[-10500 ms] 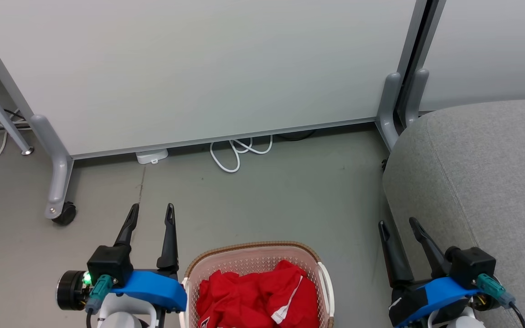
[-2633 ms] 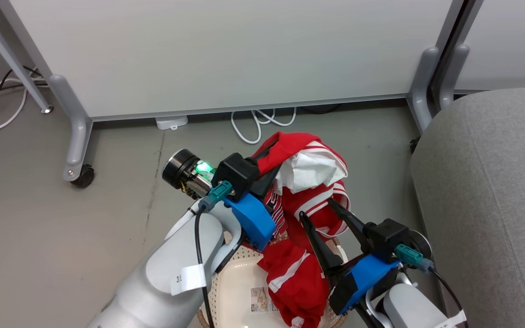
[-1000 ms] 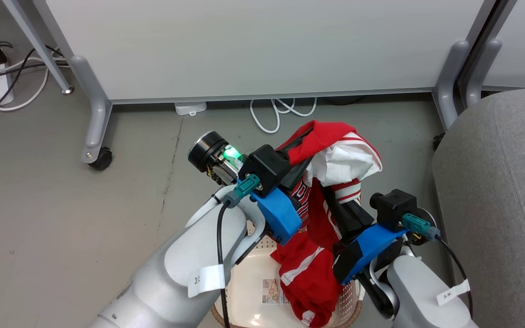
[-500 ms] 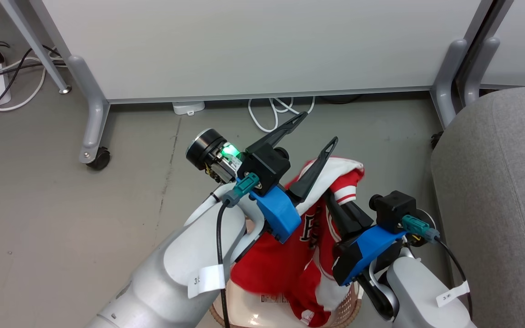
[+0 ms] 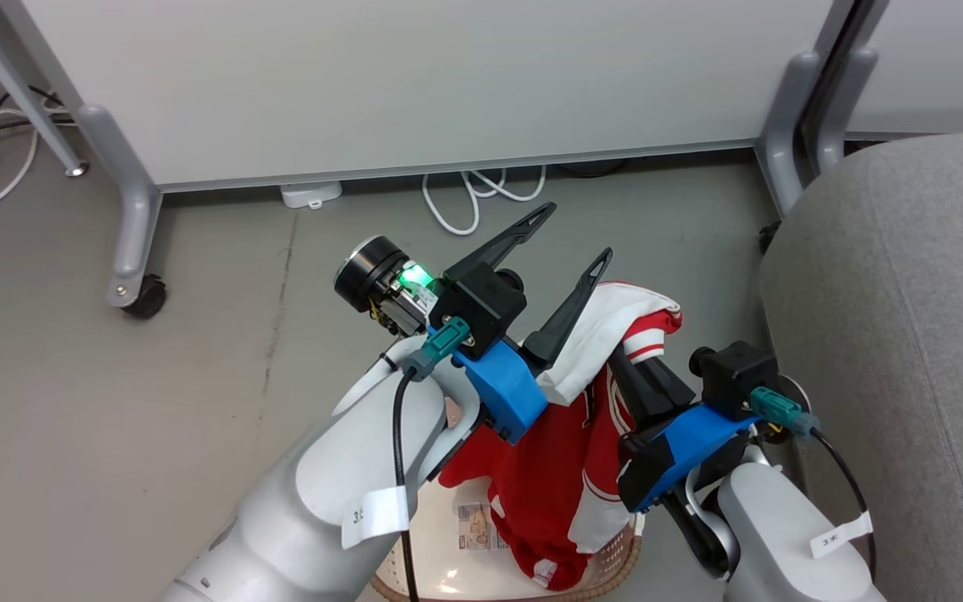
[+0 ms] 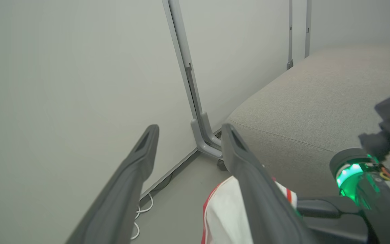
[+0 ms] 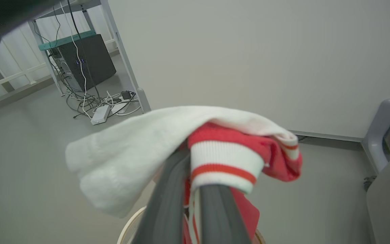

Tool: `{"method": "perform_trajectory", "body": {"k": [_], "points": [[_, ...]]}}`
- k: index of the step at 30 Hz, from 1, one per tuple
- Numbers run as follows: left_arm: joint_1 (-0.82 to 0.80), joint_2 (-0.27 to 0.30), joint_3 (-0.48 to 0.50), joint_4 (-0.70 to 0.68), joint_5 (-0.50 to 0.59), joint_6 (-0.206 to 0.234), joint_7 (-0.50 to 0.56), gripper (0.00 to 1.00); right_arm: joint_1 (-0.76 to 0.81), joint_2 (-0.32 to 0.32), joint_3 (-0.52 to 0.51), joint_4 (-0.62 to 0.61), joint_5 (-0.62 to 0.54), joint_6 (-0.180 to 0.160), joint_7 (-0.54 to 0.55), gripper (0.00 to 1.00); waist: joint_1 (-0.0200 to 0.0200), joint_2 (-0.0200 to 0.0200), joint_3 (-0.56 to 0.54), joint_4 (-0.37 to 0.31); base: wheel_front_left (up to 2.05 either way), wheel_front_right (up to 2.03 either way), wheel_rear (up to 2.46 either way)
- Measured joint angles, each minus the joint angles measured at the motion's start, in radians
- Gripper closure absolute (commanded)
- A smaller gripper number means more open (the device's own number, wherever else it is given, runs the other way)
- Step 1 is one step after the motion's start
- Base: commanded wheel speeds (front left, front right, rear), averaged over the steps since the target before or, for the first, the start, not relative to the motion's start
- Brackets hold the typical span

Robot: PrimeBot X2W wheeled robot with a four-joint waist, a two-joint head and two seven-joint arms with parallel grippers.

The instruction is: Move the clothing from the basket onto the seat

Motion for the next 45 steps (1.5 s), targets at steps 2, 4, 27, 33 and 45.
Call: {"method": "perform_trajectory", "body": {"k": [2, 4, 27, 33, 45], "points": [[0.001, 0.002, 0.002, 0.000, 0.001, 0.000, 0.000, 0.00, -0.003, 0.000, -0.012, -0.007, -0.007, 0.000, 0.000, 1.00, 0.0000, 0.0000, 0.005, -0.014, 0.00, 0.00, 0.00], [0.003, 0.004, 0.002, 0.000, 0.002, 0.000, 0.000, 0.00, -0.003, 0.000, -0.027, -0.018, -0.019, 0.000, 0.000, 1.00, 0.0000, 0.0000, 0.009, -0.030, 0.00, 0.00, 0.00], [0.019, 0.021, -0.019, 0.014, 0.016, -0.003, -0.001, 0.00, -0.006, -0.011, -0.272, -0.159, -0.146, 0.000, 0.000, 1.00, 0.0000, 0.0000, 0.070, -0.271, 0.00, 0.00, 0.00], [0.031, 0.021, -0.036, 0.018, 0.017, -0.007, -0.001, 0.00, 0.020, -0.020, -0.313, -0.193, -0.154, 0.000, 0.000, 1.00, -0.0001, 0.0000, 0.078, -0.342, 0.00, 0.00, 0.00], [0.039, 0.011, -0.069, 0.022, 0.016, -0.010, -0.001, 0.00, 0.086, -0.028, -0.363, -0.239, -0.165, 0.000, 0.000, 1.00, -0.0001, 0.0000, 0.097, -0.419, 0.00, 0.00, 0.00]]}}
